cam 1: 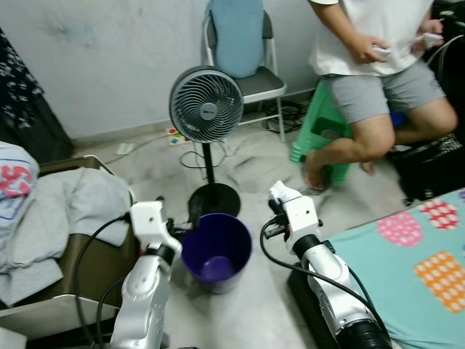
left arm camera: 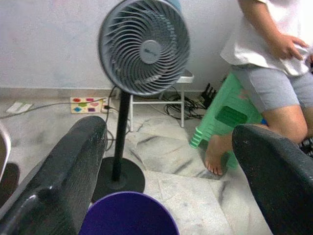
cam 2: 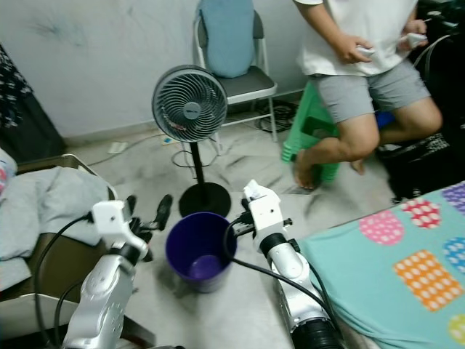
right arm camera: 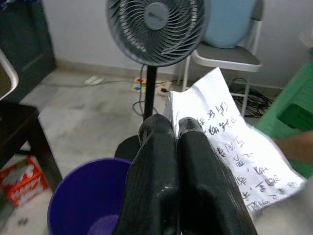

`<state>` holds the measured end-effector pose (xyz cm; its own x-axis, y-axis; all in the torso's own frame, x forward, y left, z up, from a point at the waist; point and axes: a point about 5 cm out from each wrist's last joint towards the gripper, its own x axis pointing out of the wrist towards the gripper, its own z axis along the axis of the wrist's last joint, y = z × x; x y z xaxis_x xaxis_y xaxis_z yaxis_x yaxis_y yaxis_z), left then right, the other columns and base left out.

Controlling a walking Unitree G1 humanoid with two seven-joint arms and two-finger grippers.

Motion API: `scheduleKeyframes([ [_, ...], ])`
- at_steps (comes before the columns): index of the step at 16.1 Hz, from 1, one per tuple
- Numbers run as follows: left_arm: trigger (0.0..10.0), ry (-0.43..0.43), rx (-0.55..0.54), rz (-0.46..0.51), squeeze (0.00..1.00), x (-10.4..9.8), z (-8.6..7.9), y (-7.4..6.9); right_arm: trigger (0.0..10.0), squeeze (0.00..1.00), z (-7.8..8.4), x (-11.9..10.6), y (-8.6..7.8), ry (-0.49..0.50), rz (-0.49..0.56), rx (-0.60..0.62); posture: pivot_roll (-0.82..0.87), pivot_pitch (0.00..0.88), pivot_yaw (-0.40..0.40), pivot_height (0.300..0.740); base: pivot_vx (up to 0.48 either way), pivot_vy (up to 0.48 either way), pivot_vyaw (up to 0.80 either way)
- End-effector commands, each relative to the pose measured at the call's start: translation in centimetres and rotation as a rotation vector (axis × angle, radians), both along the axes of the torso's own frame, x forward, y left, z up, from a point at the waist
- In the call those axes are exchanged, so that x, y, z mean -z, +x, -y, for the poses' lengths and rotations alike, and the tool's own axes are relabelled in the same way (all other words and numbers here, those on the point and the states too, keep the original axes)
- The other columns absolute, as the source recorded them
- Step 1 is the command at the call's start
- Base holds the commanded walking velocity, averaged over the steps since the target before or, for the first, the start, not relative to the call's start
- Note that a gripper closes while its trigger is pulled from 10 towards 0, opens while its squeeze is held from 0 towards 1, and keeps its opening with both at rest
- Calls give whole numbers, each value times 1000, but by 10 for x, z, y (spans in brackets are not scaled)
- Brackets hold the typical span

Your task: Clean up the room

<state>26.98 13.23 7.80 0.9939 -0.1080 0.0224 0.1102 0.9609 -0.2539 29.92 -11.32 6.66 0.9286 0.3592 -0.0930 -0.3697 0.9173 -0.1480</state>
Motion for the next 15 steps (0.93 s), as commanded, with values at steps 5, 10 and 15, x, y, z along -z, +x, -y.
scheduleKeyframes([
  [5, 10000, -10, -129, -4, 0, 5, -13, -19, 10000, 0, -13, -2, 4, -34, -17, -117, 112, 61, -97, 740, 0, 0, 0],
  [10, 10000, -4, -152, 0, 0, 3, -15, -20, 10000, 0, -24, -8, 11, -38, 4, -153, 121, 64, -101, 740, 0, 0, 116],
  [15, 10000, -14, -113, 4, 0, 1, -8, -12, 10000, 0, -11, -6, 10, -57, 7, -111, 70, 64, -79, 740, 0, 0, 800],
])
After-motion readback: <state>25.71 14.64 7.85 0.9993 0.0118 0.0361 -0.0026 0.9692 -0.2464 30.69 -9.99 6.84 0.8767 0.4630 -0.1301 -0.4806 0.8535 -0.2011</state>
